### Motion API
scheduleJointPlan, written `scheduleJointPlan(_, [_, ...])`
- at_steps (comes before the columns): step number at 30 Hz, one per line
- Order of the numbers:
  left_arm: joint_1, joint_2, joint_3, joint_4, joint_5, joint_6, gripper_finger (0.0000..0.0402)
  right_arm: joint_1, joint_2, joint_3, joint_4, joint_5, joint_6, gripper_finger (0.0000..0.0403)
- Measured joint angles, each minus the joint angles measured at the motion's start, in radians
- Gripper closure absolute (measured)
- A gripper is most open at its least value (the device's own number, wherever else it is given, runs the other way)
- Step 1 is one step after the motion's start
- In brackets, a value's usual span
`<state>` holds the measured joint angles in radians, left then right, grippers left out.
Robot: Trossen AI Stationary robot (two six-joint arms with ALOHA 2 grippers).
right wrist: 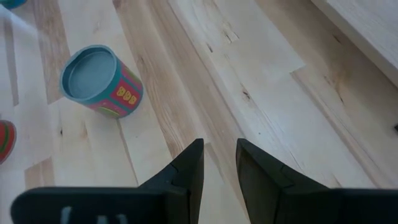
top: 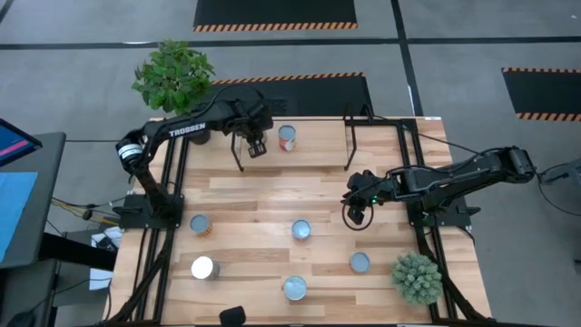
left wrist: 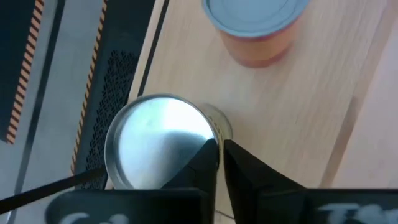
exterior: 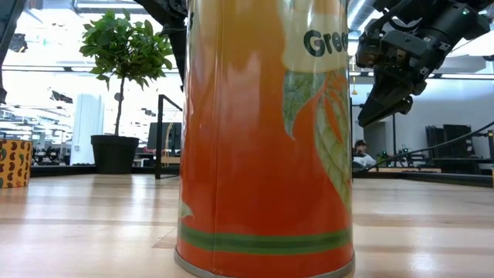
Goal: Pick and place cans onto a shelf
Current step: Put the canned pears on the shelf, then adjust the canned pineapple on the shelf
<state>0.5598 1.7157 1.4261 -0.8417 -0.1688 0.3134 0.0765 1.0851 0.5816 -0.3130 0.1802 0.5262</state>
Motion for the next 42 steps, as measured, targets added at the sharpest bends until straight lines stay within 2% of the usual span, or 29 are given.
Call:
scheduleJointPlan(8, [0.000, -0.001, 0.051, -0.012, -0.016, -0.033, 0.0306, 0.000, 0.000, 0.000, 0.000, 0.000, -0.002, 0.0285])
scheduleJointPlan(14, [-0.026, -0.003, 0.152, -0.092, 0.033, -0.094, 0.0283, 0.000, 0.000, 0.000, 0.000, 0.000, -0.003, 0.0285])
scheduleJointPlan(16, [-0.042, -0.007, 0.190, -0.110, 0.135, -0.125, 0.0283, 0.000, 0.000, 0.000, 0.000, 0.000, -0.004, 0.0285])
scheduleJointPlan(19, [-0.076, -0.010, 0.202, -0.052, 0.392, -0.143, 0.0287, 0.000, 0.000, 0.000, 0.002, 0.000, -0.012, 0.0285])
scheduleJointPlan(21, [-0.119, 0.005, 0.202, 0.006, 0.477, -0.141, 0.0289, 0.000, 0.000, 0.000, 0.003, 0.001, -0.014, 0.0285])
scheduleJointPlan(23, [-0.160, 0.030, 0.203, 0.063, 0.455, -0.118, 0.0292, 0.000, 0.000, 0.000, 0.003, 0.001, -0.014, 0.0285])
scheduleJointPlan(26, [-0.211, 0.083, 0.202, 0.105, 0.369, -0.063, 0.0296, 0.000, 0.000, 0.000, 0.001, 0.001, -0.014, 0.0285])
scheduleJointPlan(31, [-0.231, 0.157, 0.201, 0.102, 0.219, -0.037, 0.0303, 0.000, 0.000, 0.000, 0.000, 0.001, -0.014, 0.0285])
scheduleJointPlan(42, [-0.179, 0.251, 0.201, 0.100, 0.128, -0.014, 0.0306, 0.000, 0.000, 0.000, 0.001, 0.001, -0.011, 0.0285])
